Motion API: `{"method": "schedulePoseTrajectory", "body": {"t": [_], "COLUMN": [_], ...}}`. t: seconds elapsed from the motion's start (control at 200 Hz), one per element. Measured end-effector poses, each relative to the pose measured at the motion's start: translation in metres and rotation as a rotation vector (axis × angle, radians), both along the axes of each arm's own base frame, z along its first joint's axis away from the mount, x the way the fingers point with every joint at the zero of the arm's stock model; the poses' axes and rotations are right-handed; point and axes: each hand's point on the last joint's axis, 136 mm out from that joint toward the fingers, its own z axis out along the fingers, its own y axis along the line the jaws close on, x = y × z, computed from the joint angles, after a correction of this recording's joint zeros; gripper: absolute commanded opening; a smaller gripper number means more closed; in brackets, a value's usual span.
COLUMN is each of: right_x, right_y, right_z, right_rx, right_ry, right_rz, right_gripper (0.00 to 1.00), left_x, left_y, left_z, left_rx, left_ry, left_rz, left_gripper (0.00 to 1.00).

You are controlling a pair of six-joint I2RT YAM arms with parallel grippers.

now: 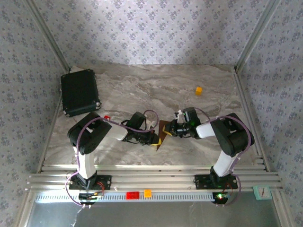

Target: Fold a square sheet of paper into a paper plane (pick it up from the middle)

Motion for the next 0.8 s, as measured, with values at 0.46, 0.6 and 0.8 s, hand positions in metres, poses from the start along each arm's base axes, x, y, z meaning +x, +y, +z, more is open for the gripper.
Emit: {"method": "schedulePoseTrajectory", "body": {"t": [0.46,0.6,0.8], "right_x": [0.001,0.001,0.0], "right_y": [0.003,0.002,0.003], "right_z": [-0.009,-0.011,-0.011], "right_rx": [-0.139,-0.183,-0.219], "right_ry": [0.025,0.034,0.041], "right_rz": [0.045,0.049,0.052], "right_gripper": [0.13,0.14,0.14], "left_x": [-0.002,-0.004,-0.012], "left_y": [-0.001,0.001,0.005], "left_z": [0.004,0.008,0.006], "left_rx": [-0.013,-0.006,0.039], "left_ry": [-0.002,-0.03,-0.066], "left_rz": [-0.012,-0.027,-0.058], "left_gripper": [0.2,0.26,0.18]}}
